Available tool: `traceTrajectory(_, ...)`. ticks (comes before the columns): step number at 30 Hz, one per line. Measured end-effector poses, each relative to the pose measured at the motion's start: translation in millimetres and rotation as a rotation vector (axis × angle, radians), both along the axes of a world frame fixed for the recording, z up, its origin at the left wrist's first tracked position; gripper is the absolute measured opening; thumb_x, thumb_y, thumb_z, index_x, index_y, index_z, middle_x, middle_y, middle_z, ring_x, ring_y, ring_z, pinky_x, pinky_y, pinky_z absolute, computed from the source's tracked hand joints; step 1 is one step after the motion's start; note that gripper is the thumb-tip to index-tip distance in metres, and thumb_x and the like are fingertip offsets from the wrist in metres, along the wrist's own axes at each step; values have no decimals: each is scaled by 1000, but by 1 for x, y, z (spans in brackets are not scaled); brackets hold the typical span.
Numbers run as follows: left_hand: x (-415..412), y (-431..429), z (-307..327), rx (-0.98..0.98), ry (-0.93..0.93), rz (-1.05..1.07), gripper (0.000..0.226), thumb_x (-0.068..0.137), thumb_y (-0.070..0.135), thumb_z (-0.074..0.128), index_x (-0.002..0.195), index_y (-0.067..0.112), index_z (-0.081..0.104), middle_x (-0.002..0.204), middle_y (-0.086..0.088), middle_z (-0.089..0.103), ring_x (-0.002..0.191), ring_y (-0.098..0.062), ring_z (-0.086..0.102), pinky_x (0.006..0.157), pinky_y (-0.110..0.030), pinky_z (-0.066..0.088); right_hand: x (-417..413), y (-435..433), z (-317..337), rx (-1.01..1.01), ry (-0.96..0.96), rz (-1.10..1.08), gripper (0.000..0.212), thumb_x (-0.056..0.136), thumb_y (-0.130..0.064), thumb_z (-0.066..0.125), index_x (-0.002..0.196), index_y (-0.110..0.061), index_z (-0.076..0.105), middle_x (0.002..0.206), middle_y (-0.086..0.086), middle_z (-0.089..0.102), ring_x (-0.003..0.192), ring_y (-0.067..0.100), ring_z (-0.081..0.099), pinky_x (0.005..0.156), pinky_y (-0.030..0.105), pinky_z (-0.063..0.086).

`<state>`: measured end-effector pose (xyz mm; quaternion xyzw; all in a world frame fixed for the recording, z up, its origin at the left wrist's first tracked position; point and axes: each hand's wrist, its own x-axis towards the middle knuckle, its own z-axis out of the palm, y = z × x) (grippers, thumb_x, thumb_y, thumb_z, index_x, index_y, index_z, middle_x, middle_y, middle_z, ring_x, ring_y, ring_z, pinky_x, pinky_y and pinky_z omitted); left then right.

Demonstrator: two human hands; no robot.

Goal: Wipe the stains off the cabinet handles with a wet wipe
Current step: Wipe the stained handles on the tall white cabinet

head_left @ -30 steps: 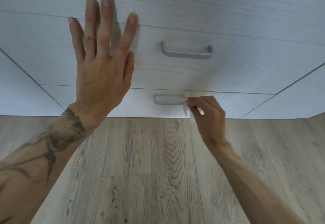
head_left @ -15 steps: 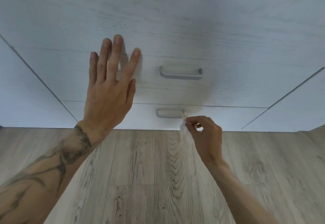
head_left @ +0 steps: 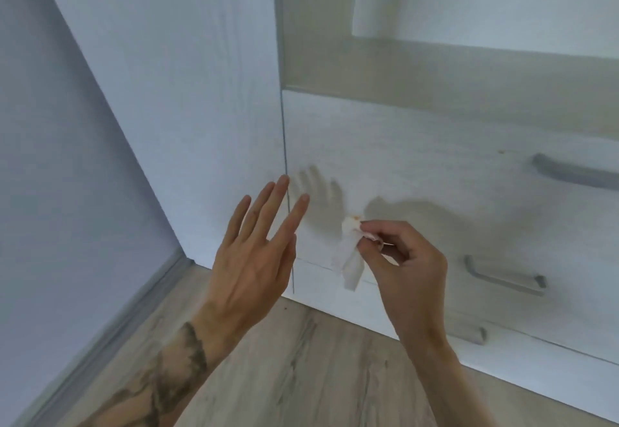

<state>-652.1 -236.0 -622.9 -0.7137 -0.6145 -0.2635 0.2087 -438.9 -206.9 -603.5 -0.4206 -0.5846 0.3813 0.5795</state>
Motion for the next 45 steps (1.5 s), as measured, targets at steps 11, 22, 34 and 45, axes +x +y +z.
traceTrajectory(11,-132,9,100,107,-16,35,58,112,28,40,167,21,26,175,-7,17,162,-23,18,132,-50,23,-136,5,119,253,-5,-41,36,86,5,80,105,-25,79,104,-10,78,99,14,75,89,18,57)
traceTrajectory(22,-217,59,199,218,-72,-140,60,112,31,35,169,18,19,177,-7,9,163,-23,12,133,-50,19,-201,-11,215,427,-106,-334,22,89,-1,78,100,-21,79,99,-8,74,93,15,72,75,16,56)
traceTrajectory(34,-259,127,310,436,-99,-166,62,111,30,38,168,15,20,175,-14,10,163,-31,7,134,-52,7,-216,-1,336,571,-106,-431,25,91,0,76,99,-24,77,104,-5,74,99,15,71,83,21,57)
traceTrajectory(45,-280,176,297,579,69,-115,63,113,40,26,169,17,9,176,-14,3,164,-31,1,133,-52,3,-233,52,331,693,-235,-493,26,90,2,78,104,-20,79,109,-5,74,110,14,69,95,27,56)
